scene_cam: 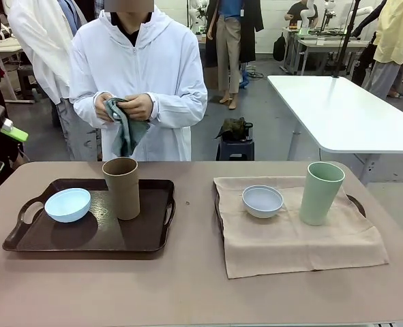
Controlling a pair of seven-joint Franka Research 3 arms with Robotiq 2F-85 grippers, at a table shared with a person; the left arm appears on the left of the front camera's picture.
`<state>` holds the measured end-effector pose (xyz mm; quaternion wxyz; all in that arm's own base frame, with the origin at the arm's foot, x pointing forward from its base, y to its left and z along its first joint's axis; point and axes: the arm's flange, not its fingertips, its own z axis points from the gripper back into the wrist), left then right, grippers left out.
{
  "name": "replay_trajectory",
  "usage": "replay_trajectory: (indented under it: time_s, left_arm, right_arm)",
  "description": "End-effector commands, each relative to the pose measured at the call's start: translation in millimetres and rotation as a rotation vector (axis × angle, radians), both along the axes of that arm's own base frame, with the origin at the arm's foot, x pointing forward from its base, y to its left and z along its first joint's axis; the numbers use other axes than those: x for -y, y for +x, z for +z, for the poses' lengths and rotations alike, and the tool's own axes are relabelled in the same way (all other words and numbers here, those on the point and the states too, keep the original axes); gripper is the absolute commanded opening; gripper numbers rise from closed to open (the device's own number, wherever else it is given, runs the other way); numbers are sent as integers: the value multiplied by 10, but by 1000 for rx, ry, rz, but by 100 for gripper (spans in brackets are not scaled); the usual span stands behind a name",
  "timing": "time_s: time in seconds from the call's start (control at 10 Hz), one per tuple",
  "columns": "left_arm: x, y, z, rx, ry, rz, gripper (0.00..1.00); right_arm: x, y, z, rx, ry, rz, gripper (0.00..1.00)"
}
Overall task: Set up a tray with a mat and arrange the tableware.
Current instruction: Pick up the Picnic Bowl and Reusable plastic cup from the Handle tray in front of the human's position and hold them in the air.
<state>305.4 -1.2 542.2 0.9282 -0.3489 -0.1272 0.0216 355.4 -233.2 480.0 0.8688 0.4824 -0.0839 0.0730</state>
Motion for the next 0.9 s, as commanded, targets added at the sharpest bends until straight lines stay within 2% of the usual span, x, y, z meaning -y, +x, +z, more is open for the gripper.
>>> replay_trajectory:
  time_s: [0.0, 0.2, 0.4, 0.5, 0.6, 0.8]
  left_arm:
    - [164, 113, 143, 1, 301, 6, 97]
    - [302, 207, 354, -35, 410, -19, 97]
    - [369, 162, 690, -80, 450, -62, 97]
    - [390, 191, 819, -90, 435, -74, 97]
    - [397, 157, 954, -143, 413, -80, 97]
    - [353, 241, 1163, -218, 325, -97, 97]
  right_arm:
    - [-412, 274, 168, 92, -124, 48, 100]
    - [-1041, 522, 458, 245, -282, 73, 100]
    - [-1982, 698, 715, 478, -437, 115, 100]
    - [-2369, 793, 760, 580, -502, 156, 100]
    - [-2763, 813, 742, 654, -532, 210, 100]
    - [-3520, 876, 572, 798, -525, 383, 100]
